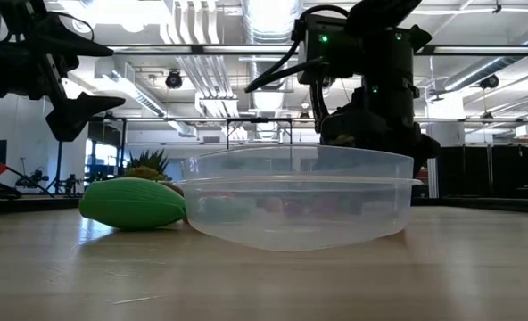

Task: Pick and placing Produce into tupperware
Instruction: Put the right red cherry into the transparent bin

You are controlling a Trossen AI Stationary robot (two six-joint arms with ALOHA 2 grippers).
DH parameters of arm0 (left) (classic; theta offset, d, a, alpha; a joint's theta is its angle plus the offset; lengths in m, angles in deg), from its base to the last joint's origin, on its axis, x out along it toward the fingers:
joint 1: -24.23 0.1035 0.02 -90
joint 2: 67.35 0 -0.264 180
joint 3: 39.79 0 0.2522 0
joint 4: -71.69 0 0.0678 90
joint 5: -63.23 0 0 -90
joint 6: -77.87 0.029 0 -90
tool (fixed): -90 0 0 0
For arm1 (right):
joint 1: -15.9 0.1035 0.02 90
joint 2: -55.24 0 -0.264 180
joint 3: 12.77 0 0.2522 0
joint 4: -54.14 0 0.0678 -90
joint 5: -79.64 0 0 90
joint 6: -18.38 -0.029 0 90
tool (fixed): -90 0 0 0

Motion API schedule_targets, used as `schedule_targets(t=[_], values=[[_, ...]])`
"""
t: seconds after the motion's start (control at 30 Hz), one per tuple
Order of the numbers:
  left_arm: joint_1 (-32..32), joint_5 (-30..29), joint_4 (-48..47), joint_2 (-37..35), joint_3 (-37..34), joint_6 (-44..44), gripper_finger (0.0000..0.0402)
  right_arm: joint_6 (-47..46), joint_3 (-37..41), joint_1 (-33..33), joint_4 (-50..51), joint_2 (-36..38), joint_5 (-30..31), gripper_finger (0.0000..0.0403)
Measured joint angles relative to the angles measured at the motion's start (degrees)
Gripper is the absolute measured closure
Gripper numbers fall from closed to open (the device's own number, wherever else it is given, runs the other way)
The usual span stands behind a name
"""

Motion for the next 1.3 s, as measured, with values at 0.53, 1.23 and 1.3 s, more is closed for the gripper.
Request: schedule_targets(t=[0.53, 1.23, 1.3], values=[[-0.01, 0.00, -0.07, 0.66, 0.00, 0.09, 0.0081, 0.81, -2.62, 0.26, -0.16, 0.82, -7.01, 0.0303], [0.00, 0.01, -0.04, 0.61, 0.00, 0.09, 0.0081, 16.09, -18.14, -0.40, 4.73, -2.78, -10.03, 0.0305], [-0.01, 0.02, -0.08, 0.67, 0.00, 0.09, 0.0081, 16.06, -18.37, -0.19, 4.79, -3.82, -10.16, 0.0304]])
